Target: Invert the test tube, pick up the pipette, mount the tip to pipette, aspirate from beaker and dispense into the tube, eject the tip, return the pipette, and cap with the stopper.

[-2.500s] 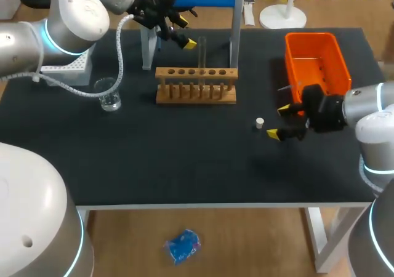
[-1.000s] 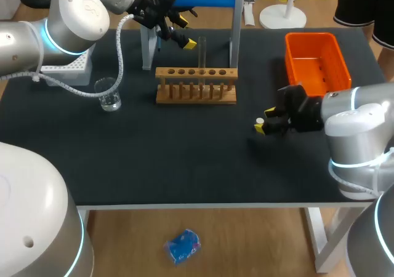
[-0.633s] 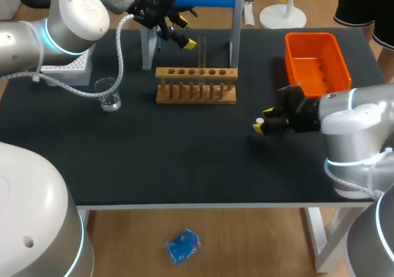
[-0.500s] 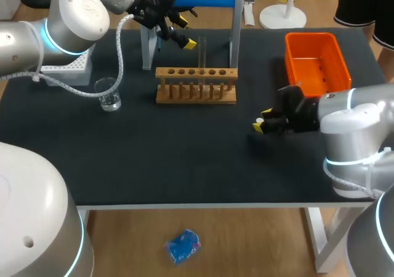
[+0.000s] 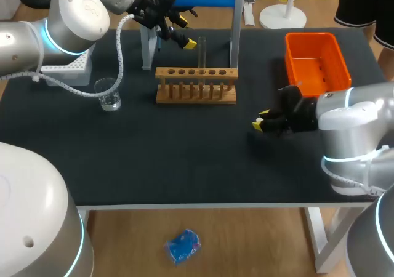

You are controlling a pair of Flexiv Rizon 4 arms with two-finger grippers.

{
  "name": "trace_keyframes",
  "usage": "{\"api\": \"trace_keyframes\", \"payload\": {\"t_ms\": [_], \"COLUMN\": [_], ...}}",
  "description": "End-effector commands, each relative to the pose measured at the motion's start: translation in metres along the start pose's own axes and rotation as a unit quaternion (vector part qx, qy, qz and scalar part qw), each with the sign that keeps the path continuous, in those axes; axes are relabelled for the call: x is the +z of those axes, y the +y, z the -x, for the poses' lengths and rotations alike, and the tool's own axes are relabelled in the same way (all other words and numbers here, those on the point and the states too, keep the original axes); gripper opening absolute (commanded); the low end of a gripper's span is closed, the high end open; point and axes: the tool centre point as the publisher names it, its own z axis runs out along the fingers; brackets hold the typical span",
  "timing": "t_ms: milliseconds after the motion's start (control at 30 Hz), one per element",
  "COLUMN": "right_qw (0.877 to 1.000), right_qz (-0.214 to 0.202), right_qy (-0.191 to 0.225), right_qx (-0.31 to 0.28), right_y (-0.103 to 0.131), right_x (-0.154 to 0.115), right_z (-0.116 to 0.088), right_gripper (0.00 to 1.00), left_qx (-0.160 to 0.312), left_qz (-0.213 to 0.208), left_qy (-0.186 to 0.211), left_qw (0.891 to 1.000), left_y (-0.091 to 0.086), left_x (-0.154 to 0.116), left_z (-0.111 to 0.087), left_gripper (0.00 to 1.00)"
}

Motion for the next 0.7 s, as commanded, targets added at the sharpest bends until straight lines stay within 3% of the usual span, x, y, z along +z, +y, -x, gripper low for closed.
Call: {"api": "trace_keyframes", "payload": {"t_ms": [33, 567, 700], "right_qw": [1.0, 1.0, 1.0], "right_qz": [-0.001, -0.008, -0.01], "right_qy": [0.002, 0.001, 0.0], "right_qx": [0.0, -0.004, -0.004], "right_y": [0.0008, 0.0009, 0.0002], "right_x": [-0.0007, 0.0016, 0.0017], "right_z": [0.001, 0.0015, 0.0019], "right_gripper": [0.44, 0.33, 0.18], "left_qx": [0.001, 0.001, 0.001], "left_qz": [-0.003, -0.003, -0.003], "left_qy": [0.0, 0.0, 0.0], "left_qw": [1.0, 1.0, 1.0], "left_y": [0.0011, 0.0011, 0.0011], "left_x": [0.0008, 0.0008, 0.0008], "left_z": [0.0, 0.0, 0.0], "left_gripper": [1.0, 1.0, 1.0]}}
